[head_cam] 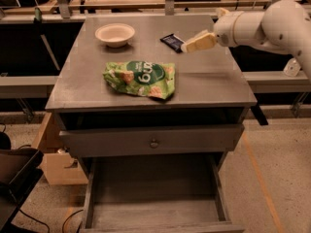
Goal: Place rxbar blueberry into middle drawer
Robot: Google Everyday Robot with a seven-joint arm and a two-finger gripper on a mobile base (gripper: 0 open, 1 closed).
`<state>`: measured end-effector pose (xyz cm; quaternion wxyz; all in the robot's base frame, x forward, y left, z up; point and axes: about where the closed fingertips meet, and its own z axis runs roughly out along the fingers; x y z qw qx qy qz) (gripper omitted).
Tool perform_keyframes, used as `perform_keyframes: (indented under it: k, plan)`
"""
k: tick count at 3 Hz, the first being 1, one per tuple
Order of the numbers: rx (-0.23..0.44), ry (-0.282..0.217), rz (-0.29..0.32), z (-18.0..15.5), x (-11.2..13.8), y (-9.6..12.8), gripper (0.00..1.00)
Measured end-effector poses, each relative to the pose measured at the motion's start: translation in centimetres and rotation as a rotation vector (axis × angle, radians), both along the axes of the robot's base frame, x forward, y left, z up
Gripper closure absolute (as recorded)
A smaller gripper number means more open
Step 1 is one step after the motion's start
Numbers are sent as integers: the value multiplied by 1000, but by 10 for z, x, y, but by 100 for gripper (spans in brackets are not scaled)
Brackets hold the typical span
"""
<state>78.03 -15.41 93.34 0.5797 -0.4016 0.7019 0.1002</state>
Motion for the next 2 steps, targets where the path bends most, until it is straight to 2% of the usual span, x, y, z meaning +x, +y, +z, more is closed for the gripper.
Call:
perform_keyframes:
  k: [1, 2]
  plan:
    - [32, 44, 26, -20, 49, 16, 0]
    - [55, 66, 18, -28, 77, 18, 0]
